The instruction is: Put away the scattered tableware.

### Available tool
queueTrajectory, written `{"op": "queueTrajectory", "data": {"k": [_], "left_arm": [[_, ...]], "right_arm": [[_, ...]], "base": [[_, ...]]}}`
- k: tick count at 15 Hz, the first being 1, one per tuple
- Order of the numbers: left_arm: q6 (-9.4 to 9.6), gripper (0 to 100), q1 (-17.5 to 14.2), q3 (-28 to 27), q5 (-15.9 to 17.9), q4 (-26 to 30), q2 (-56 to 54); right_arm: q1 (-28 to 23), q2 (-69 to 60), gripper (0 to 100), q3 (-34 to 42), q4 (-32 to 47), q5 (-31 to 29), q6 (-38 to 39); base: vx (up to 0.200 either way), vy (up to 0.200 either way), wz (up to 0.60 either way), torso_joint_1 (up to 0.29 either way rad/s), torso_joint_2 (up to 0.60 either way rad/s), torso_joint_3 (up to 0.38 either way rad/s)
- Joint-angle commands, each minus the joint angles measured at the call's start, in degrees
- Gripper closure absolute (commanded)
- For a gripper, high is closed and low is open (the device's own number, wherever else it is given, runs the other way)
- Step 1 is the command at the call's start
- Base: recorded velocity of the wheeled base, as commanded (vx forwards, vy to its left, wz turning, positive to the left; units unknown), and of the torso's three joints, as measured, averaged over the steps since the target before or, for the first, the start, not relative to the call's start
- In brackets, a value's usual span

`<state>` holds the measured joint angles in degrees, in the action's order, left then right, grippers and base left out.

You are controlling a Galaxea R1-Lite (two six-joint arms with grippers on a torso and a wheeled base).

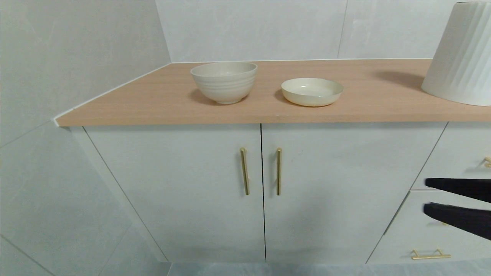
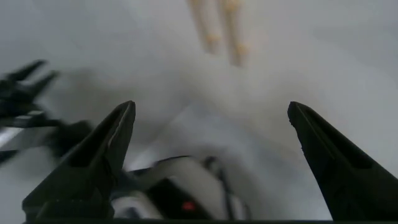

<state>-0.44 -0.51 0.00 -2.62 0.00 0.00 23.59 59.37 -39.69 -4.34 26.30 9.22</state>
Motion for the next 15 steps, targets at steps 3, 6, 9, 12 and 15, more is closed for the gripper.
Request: {"op": "queueTrajectory", "data": {"k": [3, 6, 9, 12, 15], "left_arm": [[0.0, 0, -0.02, 0.0, -0.02, 0.0, 0.0], [0.0, 0, -0.02, 0.0, -0.02, 0.0, 0.0], [0.0, 0, -0.02, 0.0, -0.02, 0.0, 0.0], [0.0, 0, -0.02, 0.0, -0.02, 0.0, 0.0], [-0.09, 0, -0.02, 0.0, -0.02, 0.0, 0.0]], "right_arm": [[14.2, 24.57, 0, -17.44, -1.81, -1.42, 5.99], [17.46, 32.21, 0, -18.49, -5.59, -1.95, 11.26], [17.54, 38.19, 0, -14.8, -18.34, -8.01, 11.0], [17.81, 43.9, 0, -11.37, -31.96, -11.0, 10.47], [17.81, 47.07, 0, -11.72, -35.3, -13.99, 10.56]], "base": [[0.0, 0.0, 0.0, 0.0, 0.0, 0.0], [0.0, 0.0, 0.0, 0.0, 0.0, 0.0], [0.0, 0.0, 0.0, 0.0, 0.0, 0.0], [0.0, 0.0, 0.0, 0.0, 0.0, 0.0], [0.0, 0.0, 0.0, 0.0, 0.0, 0.0]]}}
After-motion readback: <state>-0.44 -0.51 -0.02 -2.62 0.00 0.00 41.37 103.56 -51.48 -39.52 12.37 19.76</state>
